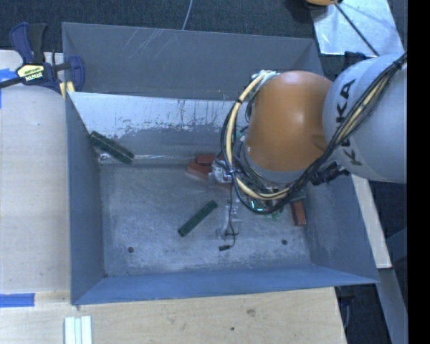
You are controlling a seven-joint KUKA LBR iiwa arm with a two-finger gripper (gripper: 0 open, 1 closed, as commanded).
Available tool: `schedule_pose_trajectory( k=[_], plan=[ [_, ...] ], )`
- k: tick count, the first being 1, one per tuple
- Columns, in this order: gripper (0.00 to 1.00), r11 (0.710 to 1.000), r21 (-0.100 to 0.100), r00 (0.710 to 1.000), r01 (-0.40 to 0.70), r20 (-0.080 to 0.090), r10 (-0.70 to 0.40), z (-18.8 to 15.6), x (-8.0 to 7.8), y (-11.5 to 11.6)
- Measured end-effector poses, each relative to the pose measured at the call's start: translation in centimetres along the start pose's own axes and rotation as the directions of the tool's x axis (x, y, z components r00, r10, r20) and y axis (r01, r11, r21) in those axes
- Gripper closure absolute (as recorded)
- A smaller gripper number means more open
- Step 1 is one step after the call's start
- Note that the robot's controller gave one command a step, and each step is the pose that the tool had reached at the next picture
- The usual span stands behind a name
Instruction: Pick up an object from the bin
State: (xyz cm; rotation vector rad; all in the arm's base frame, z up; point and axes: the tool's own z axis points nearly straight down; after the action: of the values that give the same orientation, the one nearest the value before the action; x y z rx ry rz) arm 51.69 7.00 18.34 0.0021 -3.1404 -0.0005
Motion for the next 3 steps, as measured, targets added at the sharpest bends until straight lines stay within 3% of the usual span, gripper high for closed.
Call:
schedule_pose_trajectory(
  k=[1,2,3],
  plan=[
    [0.00,1.000,0.000,1.000,-0.002,0.004,0.002,-0.2,-0.1,0.0],
    [0.00,0.991,0.001,0.991,0.135,0.011,-0.135,4.2,-3.2,1.3],
    [0.00,0.876,0.001,0.876,0.483,0.004,-0.483,4.9,-4.6,1.6]
  ],
)
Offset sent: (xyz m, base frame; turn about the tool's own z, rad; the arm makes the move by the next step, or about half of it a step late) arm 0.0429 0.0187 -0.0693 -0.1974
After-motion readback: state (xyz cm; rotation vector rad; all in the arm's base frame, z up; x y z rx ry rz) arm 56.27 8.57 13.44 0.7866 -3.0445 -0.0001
